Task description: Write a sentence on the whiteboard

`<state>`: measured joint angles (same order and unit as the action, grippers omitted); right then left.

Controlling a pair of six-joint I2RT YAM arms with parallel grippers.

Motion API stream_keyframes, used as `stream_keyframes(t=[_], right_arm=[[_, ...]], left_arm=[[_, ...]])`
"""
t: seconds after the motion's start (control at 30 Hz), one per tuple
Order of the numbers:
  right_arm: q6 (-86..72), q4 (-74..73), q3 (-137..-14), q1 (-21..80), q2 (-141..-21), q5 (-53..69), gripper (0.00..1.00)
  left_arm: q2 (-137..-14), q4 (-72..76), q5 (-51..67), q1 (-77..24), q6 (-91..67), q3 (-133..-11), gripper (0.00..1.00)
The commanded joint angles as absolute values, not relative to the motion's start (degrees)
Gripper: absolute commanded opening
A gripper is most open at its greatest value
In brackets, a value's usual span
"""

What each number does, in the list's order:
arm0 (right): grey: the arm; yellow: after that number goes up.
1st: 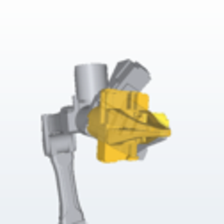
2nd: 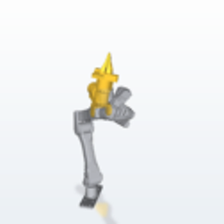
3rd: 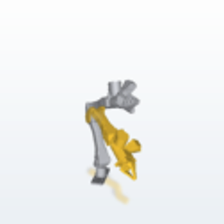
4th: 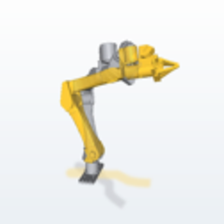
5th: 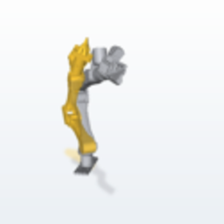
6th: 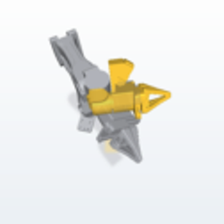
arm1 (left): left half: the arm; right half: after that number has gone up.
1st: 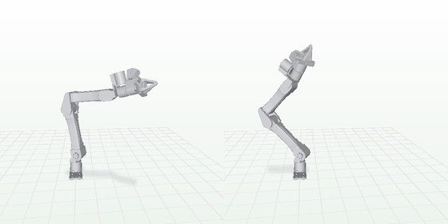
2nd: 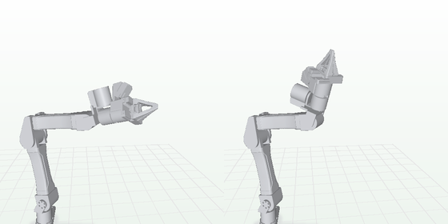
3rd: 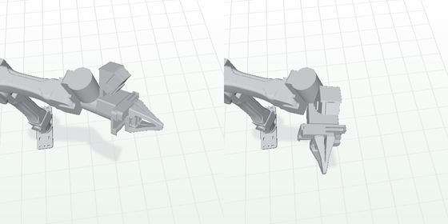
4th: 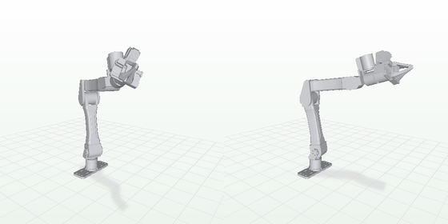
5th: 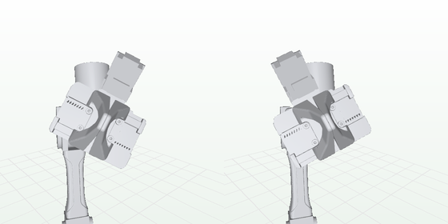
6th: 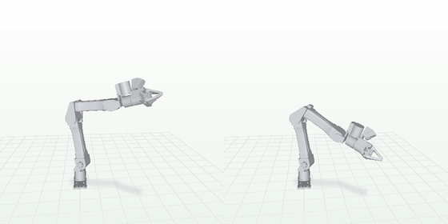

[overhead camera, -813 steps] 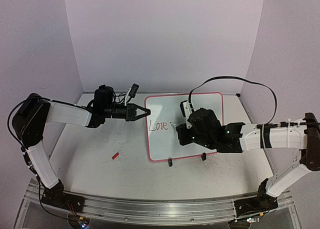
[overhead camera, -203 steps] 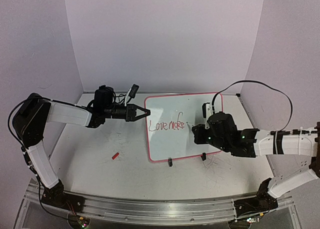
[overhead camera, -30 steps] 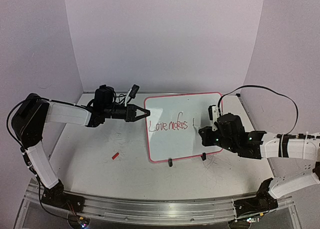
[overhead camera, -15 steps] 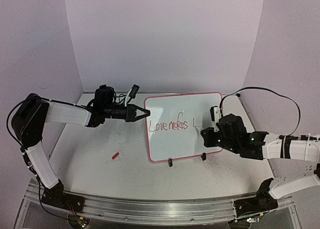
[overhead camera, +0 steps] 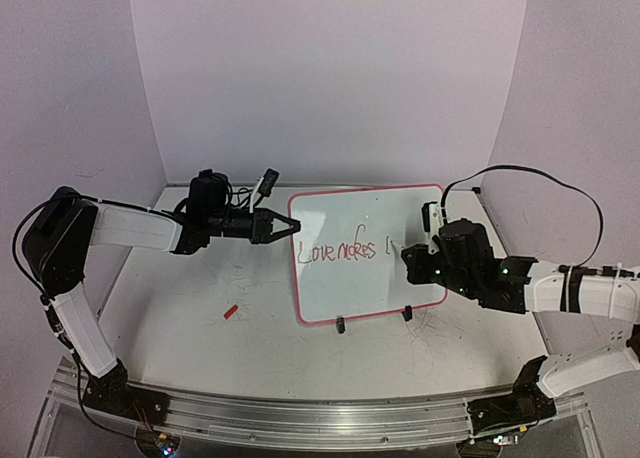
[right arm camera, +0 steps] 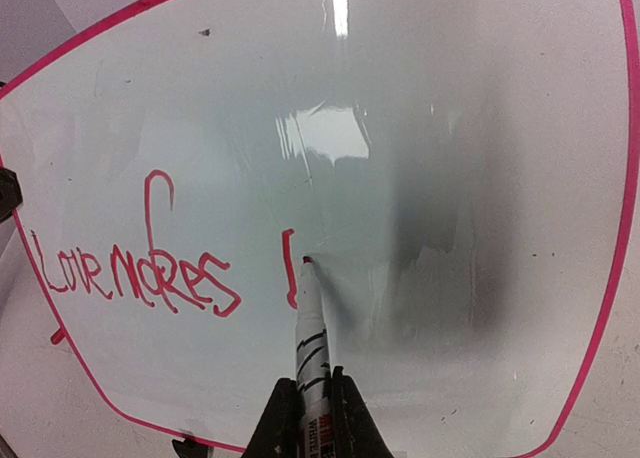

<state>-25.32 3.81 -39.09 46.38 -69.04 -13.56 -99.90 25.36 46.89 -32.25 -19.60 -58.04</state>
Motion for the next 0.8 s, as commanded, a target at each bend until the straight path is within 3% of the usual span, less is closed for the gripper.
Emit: stream_keyframes(t=[0.0,0.77], right_arm=[[-24.72,5.6,-41.65,45.93,-69.77,-15.77,0.0],[-25.53,4.5,-39.09,45.94,-67.16,-13.19,0.0]], left_arm=[[-99.97,20.83,41.3,-32.26,-15.38,-58.07,0.0],[-99.95,20.6,41.32,-32.27,-15.21,-58.38,0.0]])
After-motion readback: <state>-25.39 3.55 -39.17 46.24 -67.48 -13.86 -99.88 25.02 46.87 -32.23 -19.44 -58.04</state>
